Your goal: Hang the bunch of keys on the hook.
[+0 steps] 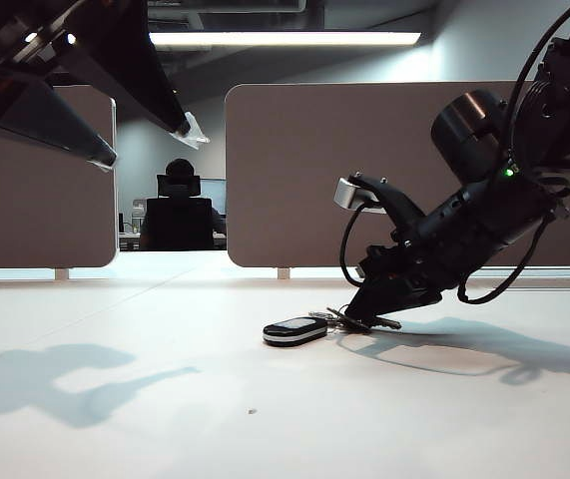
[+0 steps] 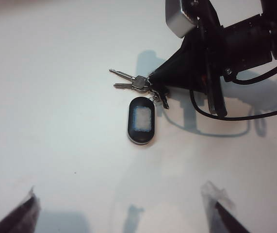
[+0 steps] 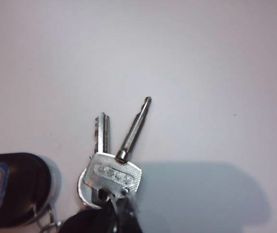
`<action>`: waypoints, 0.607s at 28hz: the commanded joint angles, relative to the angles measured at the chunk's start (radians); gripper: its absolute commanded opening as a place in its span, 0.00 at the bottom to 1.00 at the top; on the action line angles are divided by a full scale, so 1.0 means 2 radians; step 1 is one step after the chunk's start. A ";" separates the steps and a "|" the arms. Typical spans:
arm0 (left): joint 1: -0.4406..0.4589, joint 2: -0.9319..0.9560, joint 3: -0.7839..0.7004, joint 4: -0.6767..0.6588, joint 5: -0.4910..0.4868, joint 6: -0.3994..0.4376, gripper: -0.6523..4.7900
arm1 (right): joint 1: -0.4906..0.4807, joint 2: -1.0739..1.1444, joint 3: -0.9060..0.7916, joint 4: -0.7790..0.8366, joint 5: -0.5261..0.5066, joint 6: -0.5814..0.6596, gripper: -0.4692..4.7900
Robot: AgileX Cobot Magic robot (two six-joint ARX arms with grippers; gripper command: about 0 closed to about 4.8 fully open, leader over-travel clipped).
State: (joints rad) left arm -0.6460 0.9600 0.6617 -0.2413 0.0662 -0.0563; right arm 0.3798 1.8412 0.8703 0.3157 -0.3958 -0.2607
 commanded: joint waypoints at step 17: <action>0.000 -0.001 0.002 -0.006 -0.001 0.002 1.00 | 0.001 -0.144 0.000 -0.001 -0.002 0.040 0.08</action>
State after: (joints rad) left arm -0.6460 0.9600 0.6617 -0.2604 0.0666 -0.0563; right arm 0.3794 1.5974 0.8669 0.2947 -0.3954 -0.1917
